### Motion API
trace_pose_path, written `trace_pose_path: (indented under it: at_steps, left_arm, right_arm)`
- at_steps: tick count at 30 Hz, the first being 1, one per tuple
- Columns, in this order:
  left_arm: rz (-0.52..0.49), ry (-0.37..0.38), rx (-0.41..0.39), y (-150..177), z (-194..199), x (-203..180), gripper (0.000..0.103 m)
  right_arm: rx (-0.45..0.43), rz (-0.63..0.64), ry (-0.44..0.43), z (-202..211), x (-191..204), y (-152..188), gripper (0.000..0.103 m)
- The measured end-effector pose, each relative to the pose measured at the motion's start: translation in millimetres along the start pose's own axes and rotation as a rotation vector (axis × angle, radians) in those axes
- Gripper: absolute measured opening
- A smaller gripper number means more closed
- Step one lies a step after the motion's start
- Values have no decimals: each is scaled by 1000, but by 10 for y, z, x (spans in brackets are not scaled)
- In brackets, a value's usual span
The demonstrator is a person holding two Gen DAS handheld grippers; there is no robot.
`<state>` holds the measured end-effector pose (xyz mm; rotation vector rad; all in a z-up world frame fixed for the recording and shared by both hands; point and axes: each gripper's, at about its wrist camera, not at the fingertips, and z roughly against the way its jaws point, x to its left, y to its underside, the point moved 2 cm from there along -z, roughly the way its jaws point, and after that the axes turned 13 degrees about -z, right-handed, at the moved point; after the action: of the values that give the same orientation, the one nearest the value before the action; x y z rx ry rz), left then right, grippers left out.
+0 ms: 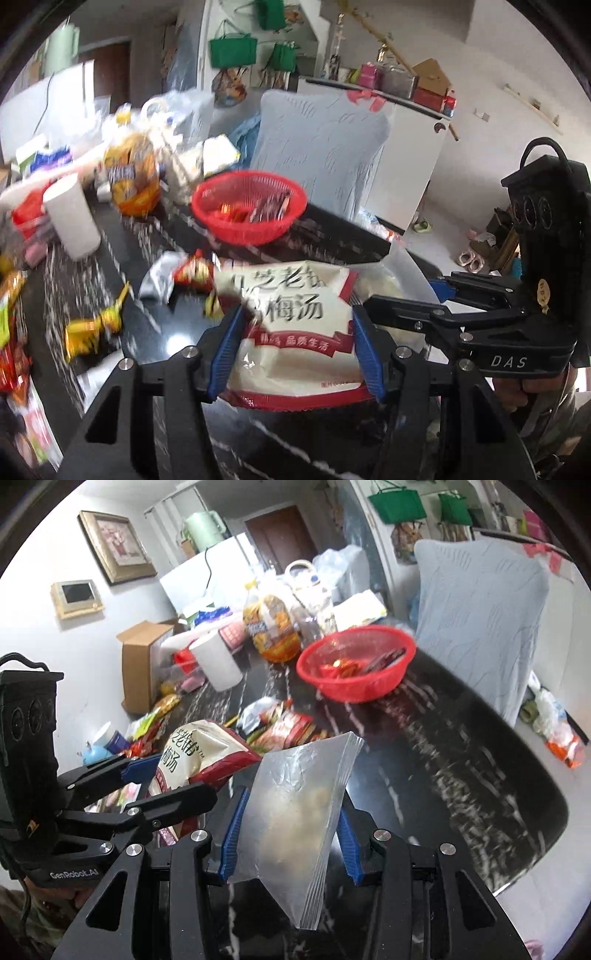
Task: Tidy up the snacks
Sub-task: 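Lift both held packets and carry them toward the red basket, then lower both packets into the red basket and open both tools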
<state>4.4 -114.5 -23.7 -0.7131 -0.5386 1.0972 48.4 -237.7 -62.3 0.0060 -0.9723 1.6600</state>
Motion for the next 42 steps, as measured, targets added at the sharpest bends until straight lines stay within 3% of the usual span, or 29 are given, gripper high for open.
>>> trace_pose_path:
  at_steps: [8, 30, 37, 42]
  left_arm:
    - [-57, 7, -67, -394, -59, 32, 52]
    - [-135, -6, -192, -1393, -554, 463, 52]
    - [-134, -7, -194, -1567, -865, 694, 52]
    - [-71, 18, -165, -1534, -1139, 916, 52]
  right_arm:
    - [-92, 32, 15, 153, -5, -367, 44]
    - [-208, 52, 29, -57, -184, -1434, 44]
    - [-224, 52, 35, -269, -257, -1761, 44]
    - [-204, 41, 29, -501, -326, -1888, 44]
